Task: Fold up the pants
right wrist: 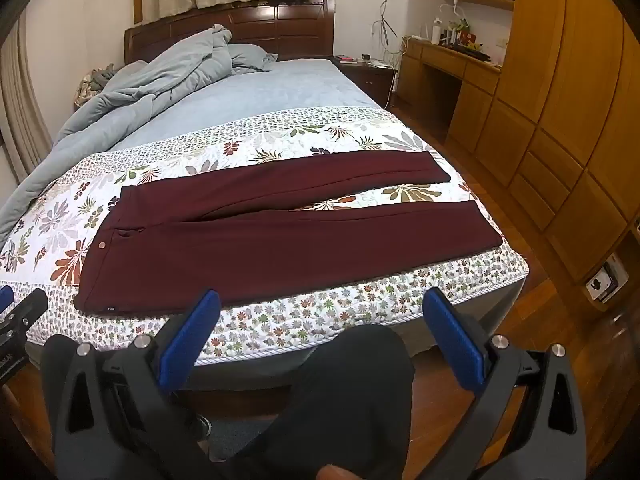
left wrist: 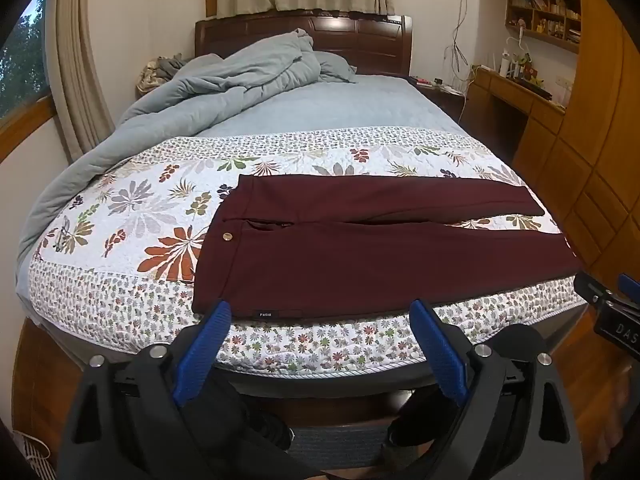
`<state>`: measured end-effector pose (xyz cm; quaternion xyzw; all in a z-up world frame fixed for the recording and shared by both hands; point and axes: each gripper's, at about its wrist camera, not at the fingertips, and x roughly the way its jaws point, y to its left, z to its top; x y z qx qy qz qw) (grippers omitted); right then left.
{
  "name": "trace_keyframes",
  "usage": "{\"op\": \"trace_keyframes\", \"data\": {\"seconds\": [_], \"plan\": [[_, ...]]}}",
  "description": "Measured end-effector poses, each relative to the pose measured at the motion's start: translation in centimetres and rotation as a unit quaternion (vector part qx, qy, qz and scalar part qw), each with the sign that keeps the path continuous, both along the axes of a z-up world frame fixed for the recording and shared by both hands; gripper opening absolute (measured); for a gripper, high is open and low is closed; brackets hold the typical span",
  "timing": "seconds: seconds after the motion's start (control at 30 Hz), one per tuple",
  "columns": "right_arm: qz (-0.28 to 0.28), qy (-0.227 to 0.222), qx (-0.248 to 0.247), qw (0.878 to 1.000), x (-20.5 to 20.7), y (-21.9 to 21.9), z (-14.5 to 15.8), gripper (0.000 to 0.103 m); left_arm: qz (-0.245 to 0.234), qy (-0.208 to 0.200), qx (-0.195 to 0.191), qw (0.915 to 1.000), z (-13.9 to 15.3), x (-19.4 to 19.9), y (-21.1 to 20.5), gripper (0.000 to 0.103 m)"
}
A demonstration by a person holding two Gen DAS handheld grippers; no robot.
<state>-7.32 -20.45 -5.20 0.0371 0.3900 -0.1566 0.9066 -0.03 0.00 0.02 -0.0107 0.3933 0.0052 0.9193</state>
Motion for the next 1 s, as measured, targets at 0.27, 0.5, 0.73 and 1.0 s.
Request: {"op": "trace_keyframes", "data": {"seconds": [0.27, 0.5, 0.73, 1.0], "plan": [[0.0, 0.002, -0.001, 1.0, 0.01, 0.01, 0.05, 0.101, 0.0, 0.004, 0.0, 1.0, -0.03, 0.03, -0.01, 0.091], [0.0, 0.002, -0.001, 1.0, -0.07, 0.0, 0.15, 0.101, 0.0, 0.004, 0.0, 1.0, 0.04, -0.06, 0.04, 0.091], [0.001, 0.003, -0.002, 1.0, -0.07, 0.03, 0.22, 0.101, 0.0, 0.005, -0.001, 1.0, 0.02, -0.16, 0.31, 0.091], [0.001, 0.004, -0.001, 1.0, -0.11, 0.01, 0.29, 0.101, 0.0, 0.006, 0.003, 1.0, -0.01, -0.01, -0.12, 0.091]]}}
